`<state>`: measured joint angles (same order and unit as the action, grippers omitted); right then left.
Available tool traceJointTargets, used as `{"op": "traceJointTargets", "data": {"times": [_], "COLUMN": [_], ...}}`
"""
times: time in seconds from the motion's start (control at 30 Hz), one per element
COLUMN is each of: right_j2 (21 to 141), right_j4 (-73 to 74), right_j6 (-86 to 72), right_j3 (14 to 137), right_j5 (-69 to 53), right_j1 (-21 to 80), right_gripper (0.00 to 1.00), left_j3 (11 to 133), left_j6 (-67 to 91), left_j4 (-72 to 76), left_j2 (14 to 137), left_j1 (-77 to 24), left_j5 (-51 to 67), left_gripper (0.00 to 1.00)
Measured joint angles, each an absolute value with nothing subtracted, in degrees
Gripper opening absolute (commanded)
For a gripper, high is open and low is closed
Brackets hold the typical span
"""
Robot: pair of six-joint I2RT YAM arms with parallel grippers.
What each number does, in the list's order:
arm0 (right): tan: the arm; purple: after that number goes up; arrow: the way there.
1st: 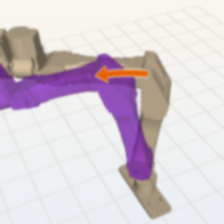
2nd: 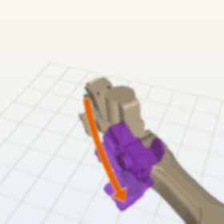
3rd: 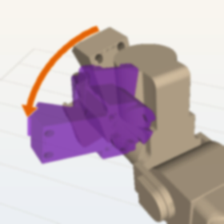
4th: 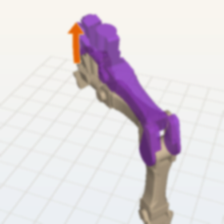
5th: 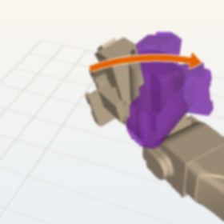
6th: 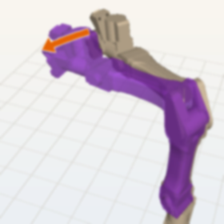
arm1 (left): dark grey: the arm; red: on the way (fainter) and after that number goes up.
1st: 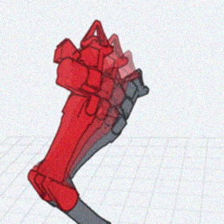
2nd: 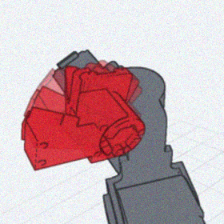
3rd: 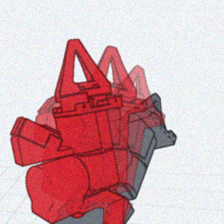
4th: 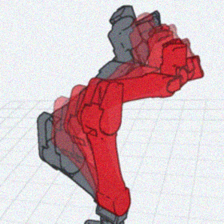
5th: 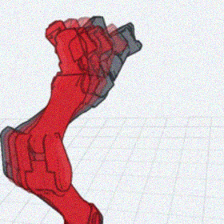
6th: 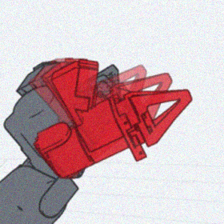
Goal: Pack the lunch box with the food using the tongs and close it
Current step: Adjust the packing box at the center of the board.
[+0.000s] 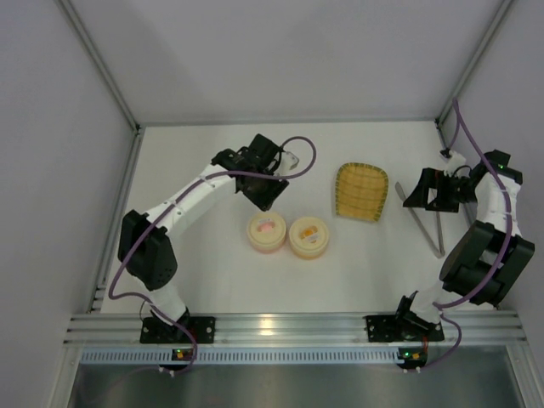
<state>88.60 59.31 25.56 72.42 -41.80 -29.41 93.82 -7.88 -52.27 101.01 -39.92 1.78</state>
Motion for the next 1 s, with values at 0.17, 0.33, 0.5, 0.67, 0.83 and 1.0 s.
{"op": "traceJointTargets", "data": {"times": [0.17, 0.33, 0.5, 0.67, 0.83, 1.0], "right_j2": [88.6, 88.6, 88.6, 88.6, 88.6, 88.6], "right_j4": [59.5, 59.5, 59.6, 59.6, 59.6, 59.6], "right_j6": [25.7, 25.7, 25.7, 25.7, 25.7, 25.7], "right_j3": [72.4, 72.5, 72.7, 72.9, 72.9, 72.9], "right_j5": [-41.8, -41.9, -41.9, -41.9, -41.8, -41.8], "right_j1": [-29.4, -29.4, -29.3, -29.3, -29.3, -29.3], "right_gripper": [0.99, 0.99, 0.99, 0.99, 0.99, 0.99], "left_j3": [85.4, 82.8, 81.2, 76.4, 74.0, 74.0], "left_j6": [-11.1, -14.5, -16.1, -16.9, -17.3, -17.2], "left_j4": [-55.2, -55.4, -54.8, -53.0, -51.0, -48.4], "left_j2": [96.7, 94.3, 94.2, 94.0, 93.9, 93.9], "left_j1": [-33.8, -31.5, -31.7, -31.7, -31.8, -32.1], "left_j5": [1.5, 1.9, 5.3, 8.5, 10.2, 11.2], "left_gripper": [0.56, 0.57, 0.63, 0.64, 0.64, 0.64]}}
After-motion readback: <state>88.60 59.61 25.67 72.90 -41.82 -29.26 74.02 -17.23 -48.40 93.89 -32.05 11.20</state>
